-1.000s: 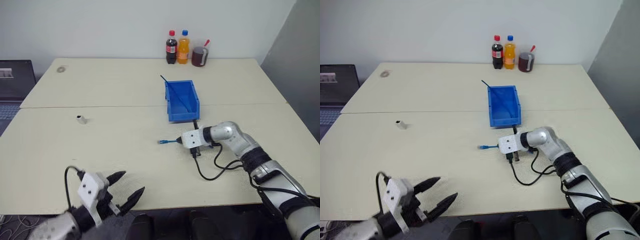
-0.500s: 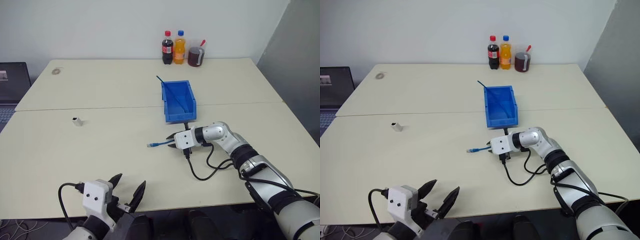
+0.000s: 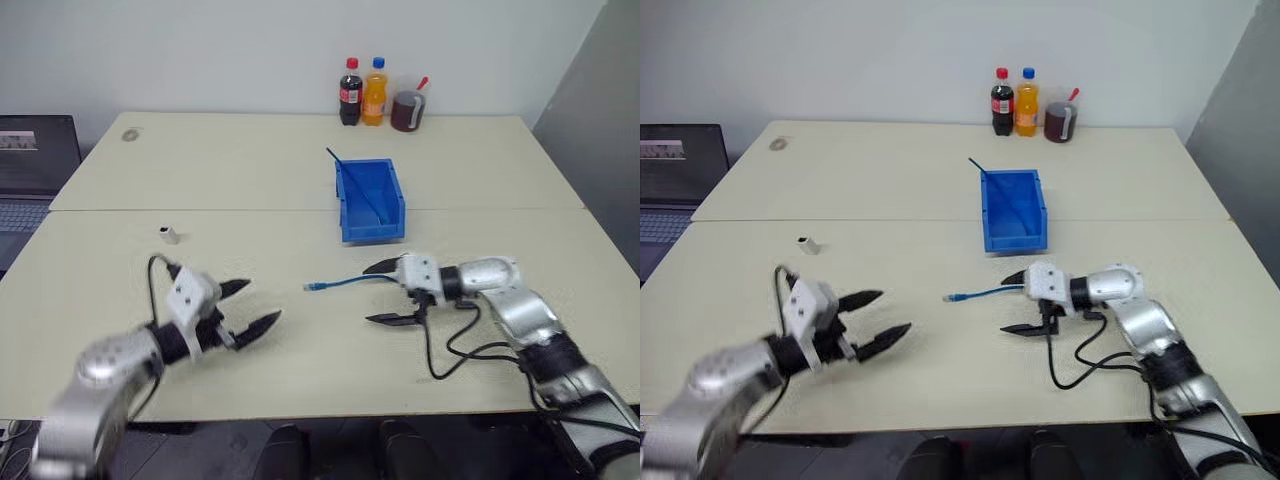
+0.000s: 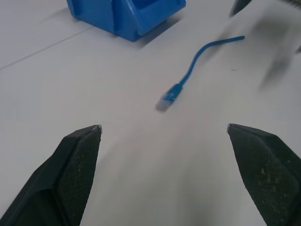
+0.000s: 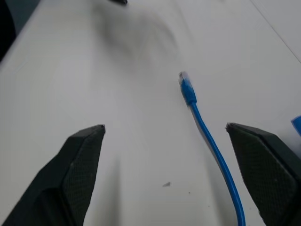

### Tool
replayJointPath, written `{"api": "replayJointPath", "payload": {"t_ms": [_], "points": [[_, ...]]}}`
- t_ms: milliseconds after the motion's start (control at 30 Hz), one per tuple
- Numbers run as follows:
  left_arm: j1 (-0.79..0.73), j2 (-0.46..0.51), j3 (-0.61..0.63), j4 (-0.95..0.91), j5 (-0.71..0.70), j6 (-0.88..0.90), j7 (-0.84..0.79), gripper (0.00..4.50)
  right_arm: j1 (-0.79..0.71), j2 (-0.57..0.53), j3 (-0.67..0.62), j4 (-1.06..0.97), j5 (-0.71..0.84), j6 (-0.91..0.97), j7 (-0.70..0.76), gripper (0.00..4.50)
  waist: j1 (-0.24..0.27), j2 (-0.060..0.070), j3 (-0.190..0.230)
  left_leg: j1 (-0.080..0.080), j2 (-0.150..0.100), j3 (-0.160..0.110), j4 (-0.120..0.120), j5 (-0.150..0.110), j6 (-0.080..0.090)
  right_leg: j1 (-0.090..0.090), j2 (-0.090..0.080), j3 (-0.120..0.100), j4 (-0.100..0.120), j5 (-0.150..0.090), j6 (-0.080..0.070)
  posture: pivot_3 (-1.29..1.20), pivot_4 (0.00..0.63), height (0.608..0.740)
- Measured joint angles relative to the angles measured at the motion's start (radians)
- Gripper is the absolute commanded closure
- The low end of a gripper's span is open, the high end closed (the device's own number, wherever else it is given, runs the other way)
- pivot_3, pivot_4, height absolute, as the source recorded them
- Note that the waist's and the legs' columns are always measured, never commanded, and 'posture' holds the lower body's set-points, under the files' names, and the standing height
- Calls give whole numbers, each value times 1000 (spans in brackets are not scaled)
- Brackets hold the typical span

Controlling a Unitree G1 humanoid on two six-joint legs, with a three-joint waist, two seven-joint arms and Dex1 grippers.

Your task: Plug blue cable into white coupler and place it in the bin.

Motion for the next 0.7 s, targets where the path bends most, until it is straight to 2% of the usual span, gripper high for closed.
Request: {"api": "replayJointPath", "payload": {"t_ms": [33,133,300,367,400,500,567,700], "points": [[-122,5,-68,126,21,-27,-104,0,29,-43,-56,-94,79,132,-30,187,0,0,0,-1,-1,-1,-1,0,0,0,0,-2,-1,0,0,0,150,740],[-261,-7,-179,333,74,-80,-253,0,86,-66,-121,-202,167,290,-92,187,-5,-3,-2,-2,-1,-2,-1,-1,0,0,1,-3,-1,-1,-1,0,150,740],[-507,-122,-331,714,201,-228,-433,0,195,-73,-178,-279,207,405,-212,187,1,-3,-1,-15,-2,-6,1,0,0,-9,8,-8,0,-1,-2,0,150,740],[-554,-152,-356,809,240,-298,-462,373,229,-78,-189,-302,207,409,-231,170,1,-3,-1,-18,-2,-7,1,0,0,-13,8,-9,1,-1,-2,0,150,740],[-574,-163,-359,845,252,-332,-473,381,245,-84,-192,-309,208,410,-235,170,1,-3,-1,-19,-2,-7,1,0,0,-13,8,-9,1,-1,-2,0,150,740],[-659,-224,-371,1006,309,-457,-491,1084,320,-116,-227,-333,228,420,-246,170,2,-3,-2,-19,-3,-9,1,0,0,-13,8,-9,1,-1,-2,0,150,740],[-678,-244,-370,1057,325,-505,-495,1627,339,-135,-243,-349,239,431,-248,170,2,-3,-2,-19,-3,-10,2,0,0,-12,8,-8,1,-1,-1,0,150,740],[-692,-274,-369,1113,346,-569,-517,2422,350,-142,-273,-365,270,441,-269,170,1,-3,-2,-16,-3,-11,3,0,0,-9,8,-8,1,0,-1,0,150,740]]}}
